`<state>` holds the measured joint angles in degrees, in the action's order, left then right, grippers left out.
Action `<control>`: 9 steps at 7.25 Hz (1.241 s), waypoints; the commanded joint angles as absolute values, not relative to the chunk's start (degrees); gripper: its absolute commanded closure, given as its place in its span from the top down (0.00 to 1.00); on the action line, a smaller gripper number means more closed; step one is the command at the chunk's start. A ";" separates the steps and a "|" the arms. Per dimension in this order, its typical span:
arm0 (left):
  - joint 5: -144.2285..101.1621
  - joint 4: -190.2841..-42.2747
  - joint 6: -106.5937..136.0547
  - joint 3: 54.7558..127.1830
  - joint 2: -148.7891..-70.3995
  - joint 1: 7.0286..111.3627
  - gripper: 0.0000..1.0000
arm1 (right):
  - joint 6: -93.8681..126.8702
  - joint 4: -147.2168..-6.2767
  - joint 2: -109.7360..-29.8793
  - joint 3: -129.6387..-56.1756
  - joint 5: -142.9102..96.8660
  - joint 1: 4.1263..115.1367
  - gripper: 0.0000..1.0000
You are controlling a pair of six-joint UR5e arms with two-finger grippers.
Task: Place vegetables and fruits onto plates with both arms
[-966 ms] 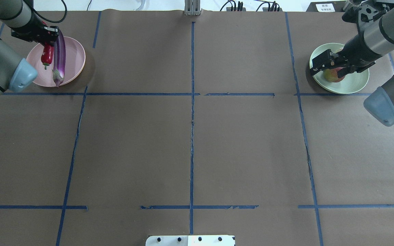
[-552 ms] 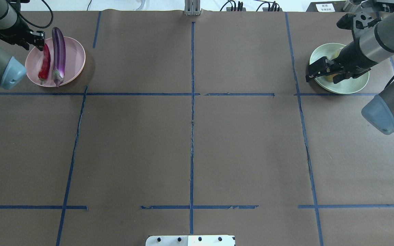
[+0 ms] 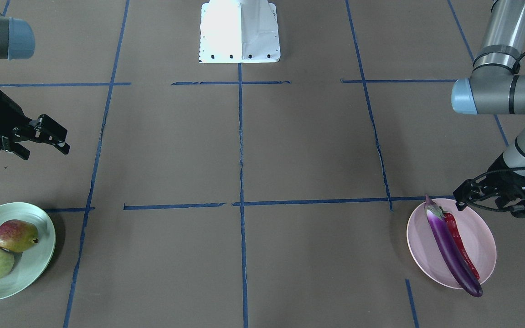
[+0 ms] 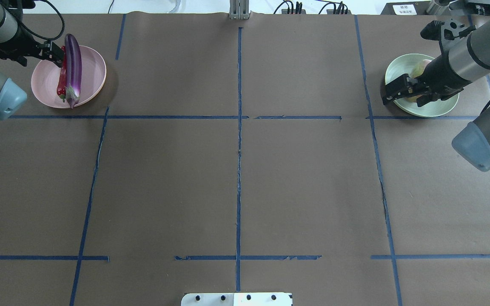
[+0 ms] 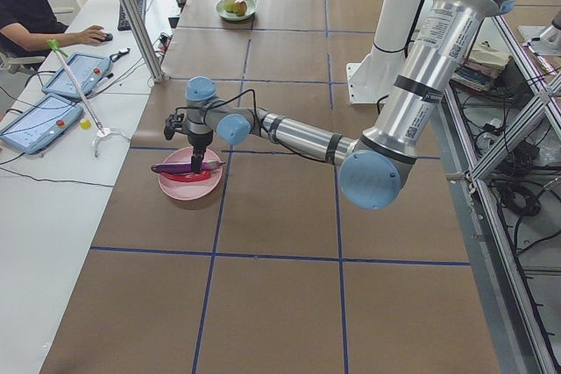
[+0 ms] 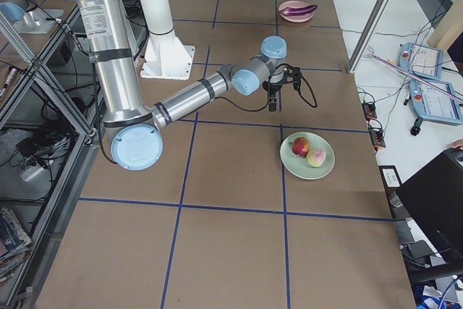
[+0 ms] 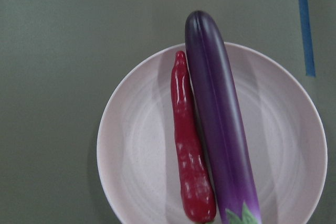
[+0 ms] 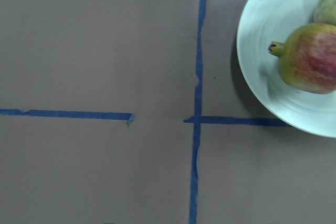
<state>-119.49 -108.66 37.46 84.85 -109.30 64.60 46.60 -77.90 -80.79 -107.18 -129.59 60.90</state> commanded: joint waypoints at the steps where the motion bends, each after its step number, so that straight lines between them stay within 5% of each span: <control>1: -122.15 -108.55 29.30 92.78 -100.15 66.60 1.00 | 44.23 -78.74 -87.17 -108.11 -129.03 67.29 1.00; 5: -139.62 -107.40 7.94 95.97 -87.84 85.74 1.00 | 4.67 -98.47 -92.97 -108.19 -130.25 83.82 1.00; 7: -140.36 -107.23 3.54 97.20 -79.49 86.83 1.00 | -2.07 -99.50 -99.71 -108.89 -134.88 85.43 1.00; 9: -139.23 -93.94 2.82 100.53 -79.72 87.71 1.00 | -2.99 -99.84 -103.17 -113.62 -136.58 87.45 1.00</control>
<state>-139.96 -101.86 3.79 98.65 -80.28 86.96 -1.89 -99.53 -100.62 -110.84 -135.52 86.59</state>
